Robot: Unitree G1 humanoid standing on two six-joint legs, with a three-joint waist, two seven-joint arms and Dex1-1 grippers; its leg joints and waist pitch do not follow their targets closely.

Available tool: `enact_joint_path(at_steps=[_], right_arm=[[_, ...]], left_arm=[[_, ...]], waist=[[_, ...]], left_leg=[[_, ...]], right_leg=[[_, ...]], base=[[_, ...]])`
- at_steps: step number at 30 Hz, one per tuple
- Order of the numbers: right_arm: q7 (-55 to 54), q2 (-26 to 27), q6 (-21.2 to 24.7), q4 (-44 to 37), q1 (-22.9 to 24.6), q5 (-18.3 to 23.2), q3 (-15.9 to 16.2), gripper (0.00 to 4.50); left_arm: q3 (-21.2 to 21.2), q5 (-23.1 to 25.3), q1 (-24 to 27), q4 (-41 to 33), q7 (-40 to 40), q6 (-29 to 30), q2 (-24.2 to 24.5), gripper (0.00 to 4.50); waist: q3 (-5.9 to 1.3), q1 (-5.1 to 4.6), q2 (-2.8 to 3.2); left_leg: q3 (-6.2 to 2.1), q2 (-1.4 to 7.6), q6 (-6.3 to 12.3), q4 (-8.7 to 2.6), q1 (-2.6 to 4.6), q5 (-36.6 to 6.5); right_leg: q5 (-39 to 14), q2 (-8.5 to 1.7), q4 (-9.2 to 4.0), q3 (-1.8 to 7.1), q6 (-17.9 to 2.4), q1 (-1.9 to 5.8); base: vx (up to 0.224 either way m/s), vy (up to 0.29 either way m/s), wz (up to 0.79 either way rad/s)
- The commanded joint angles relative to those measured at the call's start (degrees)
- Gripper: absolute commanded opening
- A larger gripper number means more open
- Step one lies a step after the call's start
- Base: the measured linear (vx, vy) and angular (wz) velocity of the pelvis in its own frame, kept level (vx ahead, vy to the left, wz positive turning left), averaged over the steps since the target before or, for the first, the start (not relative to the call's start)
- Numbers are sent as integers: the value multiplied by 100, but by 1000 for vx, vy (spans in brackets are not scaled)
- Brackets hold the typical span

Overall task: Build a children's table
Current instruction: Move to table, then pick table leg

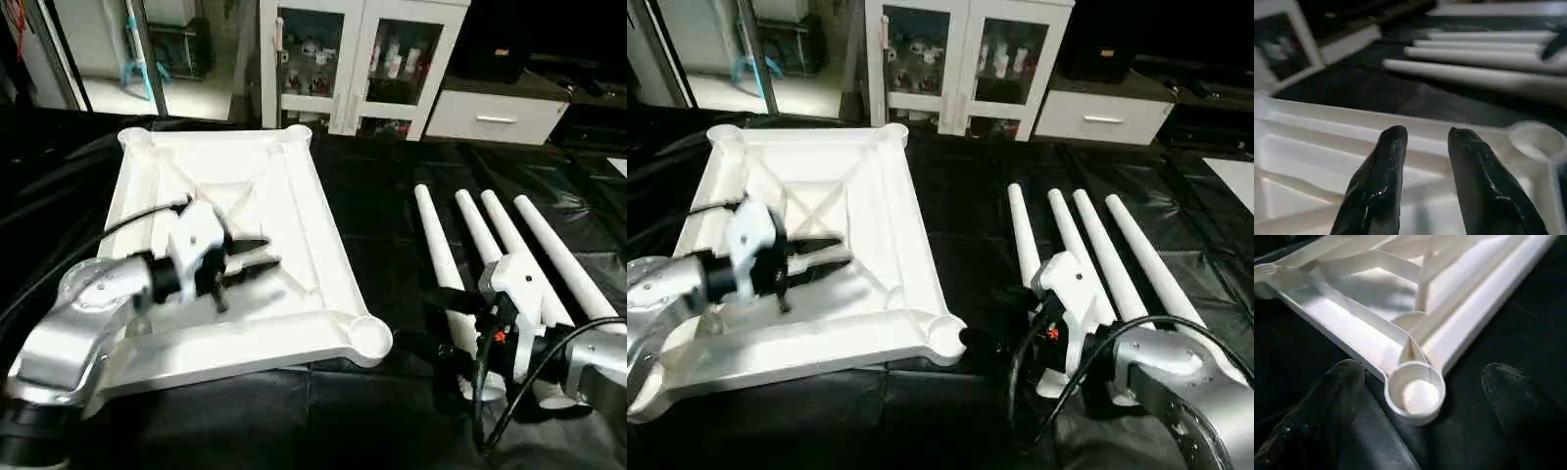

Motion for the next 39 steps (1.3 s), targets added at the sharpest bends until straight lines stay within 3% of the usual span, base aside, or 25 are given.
enact_joint_path(at_steps=[1, 2, 3, 5, 6, 9, 13, 14, 15, 16, 17, 18, 25, 27, 28, 31, 37, 38, 39], right_arm=[[-229, 58, 178, -69, -41, -80, -109, 420], [-941, 377, 555, 137, -251, -502, 18, 420], [-1382, 668, 802, 329, -424, -574, -63, 435], [-2163, 1199, 1213, 784, -802, -697, -305, 435], [-2343, 1314, 1307, 893, -890, -716, -358, 435], [-2563, 1330, 1492, 1147, -1182, -857, -252, 435], [-2883, 1335, 2329, 1692, -1916, -1178, -328, 435], [-2835, 1319, 2404, 1823, -2037, -1161, -329, 435], [-2838, 1331, 2428, 1859, -2072, -1148, -337, 435], [-2864, 1312, 2544, 1965, -2139, -1165, -315, 435], [-2907, 1245, 2719, 2061, -2199, -1232, -230, 435], [-2954, 1190, 2876, 2138, -2248, -1255, -162, 435], [-2925, 1084, 3579, 2376, -2213, -1252, 7, 435], [-2940, 1119, 3647, 2396, -2204, -1282, -54, 435], [-2945, 1125, 3650, 2402, -2196, -1286, -74, 411], [-2984, 1163, 3769, 2374, -2222, -1241, -237, 397], [-2927, 1162, 3907, 2347, -2187, -1183, -296, 342], [-2926, 1182, 3949, 2344, -2175, -1191, -311, 321], [-2927, 1190, 3963, 2343, -2172, -1194, -317, 321]], left_arm=[[-10, 93, -11, -27, 263, 126, -109, 166], [-239, 369, 133, -39, 635, 216, -369, 166], [-404, 527, 223, -78, 756, 158, -455, 168], [-661, 613, 290, -183, 1004, 196, -760, 168], [-727, 623, 299, -208, 1068, 198, -843, 168], [-975, 533, 245, -324, 951, 204, -979, 168], [-1317, 388, 198, -735, 506, 462, -859, 168], [-1351, 378, 191, -807, 453, 521, -834, 168], [-1356, 384, 190, -822, 452, 534, -836, 168], [-1356, 414, 181, -838, 480, 538, -846, 168], [-1344, 417, 168, -881, 498, 582, -837, 168], [-1354, 411, 154, -932, 499, 625, -800, 168], [-1633, 283, 132, -1287, 65, 755, -518, 168], [-1652, 257, 105, -1353, 19, 822, -504, 168], [-1649, 243, 92, -1370, 13, 848, -505, 168], [-1652, 173, 27, -1427, -51, 897, -447, 168], [-1668, 97, -26, -1529, -202, 954, -366, 168], [-1685, 71, -30, -1562, -247, 1003, -344, 168], [-1690, 65, -32, -1572, -260, 1016, -336, 168]], waist=[[-251, -14, 87], [-258, -4, 136], [-255, -50, 111], [-267, -95, 129], [-273, -99, 108], [-297, -82, 132], [-282, -65, 134], [-282, -72, 89], [-285, -65, 130], [-274, -65, 129], [-282, -62, -5], [-279, -50, 51], [-283, -12, 50], [-288, -2, 98], [-285, -3, 72], [-281, -1, 87], [-278, -5, 64], [-281, 0, 25], [-281, 0, 25]], left_leg=[[-141, 354, -3, -418, -23, -634], [-158, 354, -25, -414, -24, -542], [-155, 325, -63, -409, -54, -414], [-154, 309, -122, -410, -45, -373], [-144, 320, -171, -409, -24, -378], [-143, 297, -158, -379, -54, -58], [-136, 291, -184, -383, -56, -48], [-128, 292, -184, -384, -55, -60], [-130, 294, -195, -380, -57, -31], [-116, 295, -188, -373, -58, -34], [-111, 290, -132, -377, -68, 52], [-107, 293, -107, -374, -49, 100], [-99, 303, -127, -369, -39, 133], [-100, 297, -171, -365, -39, 113], [-96, 298, -201, -367, -47, 77], [-101, 289, -229, -370, -55, -15], [-101, 297, -242, -380, -48, -75], [-98, 296, -217, -378, -47, -19], [-98, 296, -217, -378, -47, -19]], right_leg=[[-404, -518, -492, 372, -959, 212], [-321, -521, -473, 373, -953, 218], [-208, -495, -461, 364, -946, 226], [-300, -505, -461, 360, -979, 214], [-334, -510, -472, 374, -1003, 215], [429, -470, -394, 377, -1015, 254], [298, -473, -391, 368, -980, 252], [280, -472, -391, 369, -974, 261], [292, -488, -378, 371, -996, 257], [300, -486, -393, 378, -983, 248], [347, -482, -369, 381, -966, 284], [312, -486, -382, 376, -968, 254], [372, -483, -364, 382, -924, 247], [365, -486, -359, 383, -937, 242], [358, -490, -369, 383, -948, 251], [239, -490, -379, 386, -926, 261], [6, -486, -393, 383, -871, 249], [41, -488, -379, 383, -870, 250], [41, -488, -379, 383, -870, 250]], base=[[0, 0, 0], [0, 0, 0], [0, 0, 0], [0, 0, 0], [0, 0, 0], [0, 0, 0], [0, 0, 0], [0, 0, 0], [0, 0, 0], [0, 0, 0], [0, 0, 0], [0, 0, 0], [0, 0, 0], [0, 0, 0], [0, 0, 0], [0, 0, 0], [0, 0, 0], [0, 0, 0], [0, 0, 0]])
